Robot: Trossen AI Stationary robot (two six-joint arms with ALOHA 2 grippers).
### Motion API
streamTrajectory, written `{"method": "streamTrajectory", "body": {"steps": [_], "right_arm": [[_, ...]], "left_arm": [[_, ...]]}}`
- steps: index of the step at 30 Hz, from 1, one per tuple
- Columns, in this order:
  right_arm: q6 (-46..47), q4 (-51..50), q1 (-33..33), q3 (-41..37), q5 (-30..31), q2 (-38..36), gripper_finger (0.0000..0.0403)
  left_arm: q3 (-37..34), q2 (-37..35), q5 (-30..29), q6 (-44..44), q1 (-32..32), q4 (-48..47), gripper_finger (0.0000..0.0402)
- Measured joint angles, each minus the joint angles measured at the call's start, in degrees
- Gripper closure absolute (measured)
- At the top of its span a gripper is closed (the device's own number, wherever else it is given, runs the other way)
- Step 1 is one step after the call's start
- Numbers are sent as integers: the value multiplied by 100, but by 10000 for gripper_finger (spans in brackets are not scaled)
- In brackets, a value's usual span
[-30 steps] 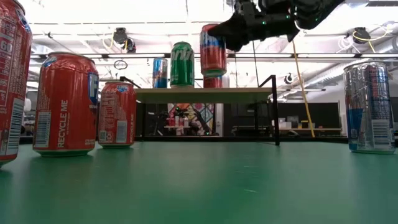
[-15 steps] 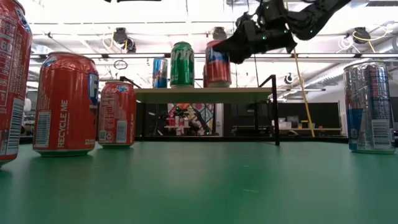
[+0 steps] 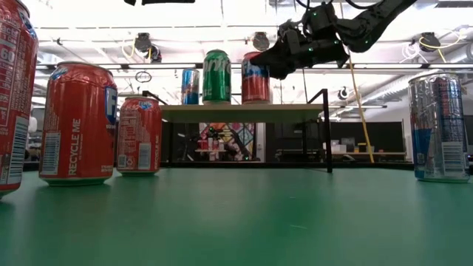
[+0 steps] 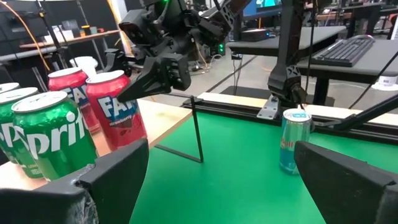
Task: Place canned beverage on shelf
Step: Put the orange soda can on the shelf aligned with the other orange soda can
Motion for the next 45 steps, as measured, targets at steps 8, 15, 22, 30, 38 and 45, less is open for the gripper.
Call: {"method": "streamTrajectory", "body": {"steps": [8,15,22,30,38,45], "right_arm": [[140,-45,-203,-4,0,4,70],[213,-103,-295,-20,-118,17,61],[360,-97,-295,-20,-113,-19,54],[679,-129,-273,-20,334,-454,53],[743,-1303,-231,-18,354,-1531,53],[486,-3182,156,-17,1054,-2116,59]], "left_arm": [[0,0,4,-143,0,-157,8],[-2,2,85,-195,0,-193,8],[-2,2,85,-205,0,-224,8],[-4,2,85,-268,0,-336,8],[-4,2,85,-298,0,-466,8],[-4,2,85,-298,0,-515,8]]}}
